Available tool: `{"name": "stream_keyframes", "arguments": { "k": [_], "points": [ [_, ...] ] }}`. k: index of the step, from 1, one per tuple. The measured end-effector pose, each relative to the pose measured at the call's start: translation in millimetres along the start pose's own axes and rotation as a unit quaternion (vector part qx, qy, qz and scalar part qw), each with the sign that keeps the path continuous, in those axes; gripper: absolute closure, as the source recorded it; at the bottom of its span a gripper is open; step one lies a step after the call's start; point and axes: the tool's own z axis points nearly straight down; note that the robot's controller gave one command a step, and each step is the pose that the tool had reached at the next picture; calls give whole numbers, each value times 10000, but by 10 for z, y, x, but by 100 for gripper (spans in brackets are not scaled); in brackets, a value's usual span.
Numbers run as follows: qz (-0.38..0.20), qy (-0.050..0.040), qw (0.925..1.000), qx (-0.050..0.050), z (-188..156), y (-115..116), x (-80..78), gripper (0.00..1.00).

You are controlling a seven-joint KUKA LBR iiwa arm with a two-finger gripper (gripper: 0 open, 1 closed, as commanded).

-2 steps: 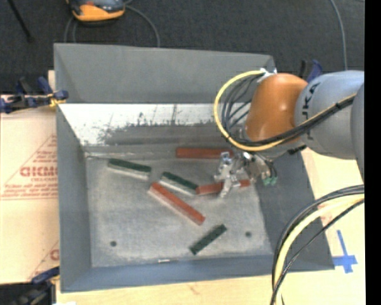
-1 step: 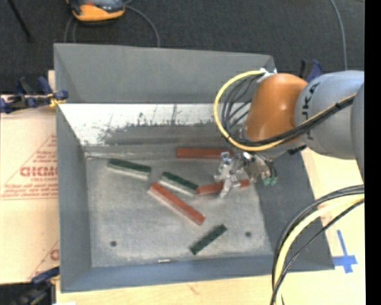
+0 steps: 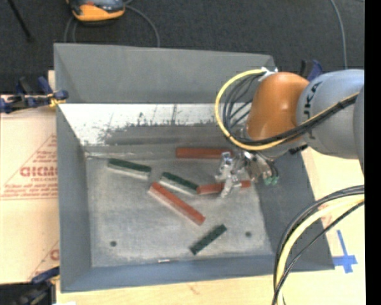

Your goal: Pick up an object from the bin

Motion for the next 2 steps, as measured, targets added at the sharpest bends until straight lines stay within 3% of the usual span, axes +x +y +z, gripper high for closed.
{"name": "stream_keyframes", "arguments": {
  "k": [1, 2],
  "points": [
    [0, 25, 10000, -7, -196, 1, 10, 100],
    [1, -5, 10000, 4, -387, -5, -5, 100]
  ]
}}
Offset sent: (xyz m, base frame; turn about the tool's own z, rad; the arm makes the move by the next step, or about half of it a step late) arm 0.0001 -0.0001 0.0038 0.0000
